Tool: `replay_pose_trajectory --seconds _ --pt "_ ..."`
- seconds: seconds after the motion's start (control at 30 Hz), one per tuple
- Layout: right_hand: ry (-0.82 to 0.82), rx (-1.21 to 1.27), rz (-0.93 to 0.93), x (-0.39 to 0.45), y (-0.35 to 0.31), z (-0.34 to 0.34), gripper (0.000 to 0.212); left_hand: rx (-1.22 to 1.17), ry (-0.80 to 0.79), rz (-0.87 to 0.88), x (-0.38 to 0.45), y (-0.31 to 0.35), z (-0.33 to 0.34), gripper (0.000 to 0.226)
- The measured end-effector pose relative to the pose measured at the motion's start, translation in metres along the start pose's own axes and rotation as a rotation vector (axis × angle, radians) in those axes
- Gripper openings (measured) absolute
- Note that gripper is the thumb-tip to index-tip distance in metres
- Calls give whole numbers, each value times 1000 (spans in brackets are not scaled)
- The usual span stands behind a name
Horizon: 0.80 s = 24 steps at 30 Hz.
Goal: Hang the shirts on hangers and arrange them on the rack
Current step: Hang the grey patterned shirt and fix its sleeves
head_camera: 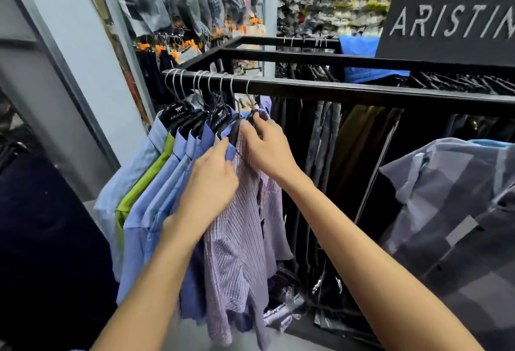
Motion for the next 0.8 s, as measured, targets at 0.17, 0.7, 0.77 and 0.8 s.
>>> replay_pose_trajectory --seconds 0.17,0.7,0.77,0.8 --pt "10 36 -9 -11 6 -33 37 31 118 23 -9 21 8 44" --pt "511 -202 -88 -155 76 -340 36 -413 -417 491 -75 269 187 37" --pt "596 -306 -98 -170 75 -383 33 -465 -456 546 -80 297 199 38" --pt "643 -353 -96 -177 75 -404 31 -489 -448 574 -80 311 201 38"
Point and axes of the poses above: each hand's wrist, its own x-axis towards the middle knuckle, its own z-axis out of the palm, y = z × x, the point moved 8 cm from there along x, towards the middle knuckle, and after that the axes turned 5 degrees about x, right-handed, at the moved point
